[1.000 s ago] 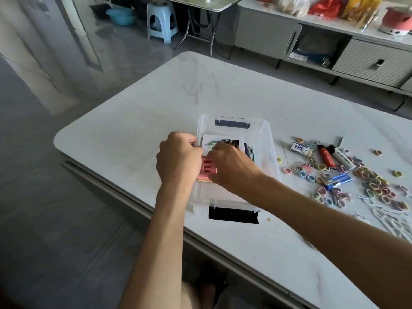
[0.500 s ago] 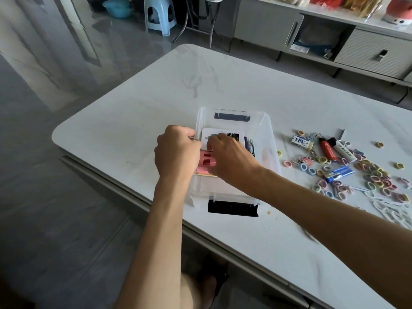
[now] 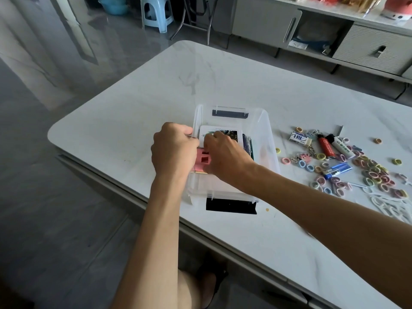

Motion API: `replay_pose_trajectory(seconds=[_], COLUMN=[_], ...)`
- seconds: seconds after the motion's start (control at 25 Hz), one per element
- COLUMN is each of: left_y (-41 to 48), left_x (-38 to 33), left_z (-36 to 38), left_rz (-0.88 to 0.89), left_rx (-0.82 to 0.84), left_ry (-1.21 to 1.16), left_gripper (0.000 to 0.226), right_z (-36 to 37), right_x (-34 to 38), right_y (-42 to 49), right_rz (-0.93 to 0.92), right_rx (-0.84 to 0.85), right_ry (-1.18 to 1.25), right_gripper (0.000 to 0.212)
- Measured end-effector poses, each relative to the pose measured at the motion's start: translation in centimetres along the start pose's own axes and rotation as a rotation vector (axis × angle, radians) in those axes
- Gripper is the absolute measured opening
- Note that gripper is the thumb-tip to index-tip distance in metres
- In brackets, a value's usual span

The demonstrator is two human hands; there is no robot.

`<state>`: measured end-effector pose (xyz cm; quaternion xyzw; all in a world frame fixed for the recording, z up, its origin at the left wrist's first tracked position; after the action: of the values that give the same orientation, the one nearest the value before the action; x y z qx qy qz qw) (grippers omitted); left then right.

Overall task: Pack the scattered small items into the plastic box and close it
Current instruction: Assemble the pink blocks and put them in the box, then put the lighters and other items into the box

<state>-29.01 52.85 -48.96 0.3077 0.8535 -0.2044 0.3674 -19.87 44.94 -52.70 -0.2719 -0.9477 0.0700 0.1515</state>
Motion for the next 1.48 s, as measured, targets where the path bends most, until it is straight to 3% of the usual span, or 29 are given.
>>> replay_pose_trajectory(seconds=[0.16,0.4,0.56,0.6,0.72,0.88,1.04,1.28,1.36,1.48], left_y=[0.0,-0.7,-1.1,-1.3,-1.8,-3.2,-5.9,-7.6,-7.1,-5.3], left_x=[-0.1,-0.5,-1.1,-1.3,-2.4,-5.8,-10.3,-14.7,-15.0,-14.9], left_z=[0.0,-0.2,0.1,0.4,1.3,3.4,7.7,15.8,18.3,21.3], left_rz=[-0.001,-0.036,-0.087,-0.093,-0.057,0.21,0.424,0.495,0.488,0.514], left_rx=[0.001,-0.006,-0.056,-0.064,-0.118,-0.164,0.056,0.519,0.554,0.435], left_ry=[-0.008,-0.015,0.105,0.129,0.164,0.112,0.008,0.185,0.32,0.561], left_gripper=[0.023,0.021,0.019,0.015,0.034,0.035,0.029,0.018,0.017,0.018], right_z=[0.2,0.1,-0.9,-1.4,-2.9,-5.4,-7.6,-5.3,-3.5,-1.4], right_x=[0.1,0.0,-0.4,-0.7,-2.0,-5.5,-11.8,-23.5,-26.5,-29.5], right_y=[0.1,-0.1,-0.7,-1.2,-3.5,-8.7,-15.6,-24.4,-25.9,-25.5], right_rz=[0.014,-0.009,-0.014,-0.019,-0.039,0.016,0.167,0.483,0.549,0.499], right_rx=[0.008,0.01,0.05,0.05,0.004,-0.17,-0.368,-0.313,-0.219,-0.108], right_ry=[0.024,0.06,0.052,0.077,0.166,0.361,0.554,0.596,0.541,0.323], right_gripper=[0.031,0.043,0.054,0.052,0.035,0.01,0.017,0.016,0.019,0.025])
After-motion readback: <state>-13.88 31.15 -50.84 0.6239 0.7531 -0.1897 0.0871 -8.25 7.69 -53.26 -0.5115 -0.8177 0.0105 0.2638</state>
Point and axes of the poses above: each hand's wrist, its own y-axis towards the middle knuckle, its own z-axis out of the palm, x = y × z, the point moved 2 cm from there along y, towards the middle knuckle, and after that the axes turned 11 degrees about x, right-handed, at the moved point
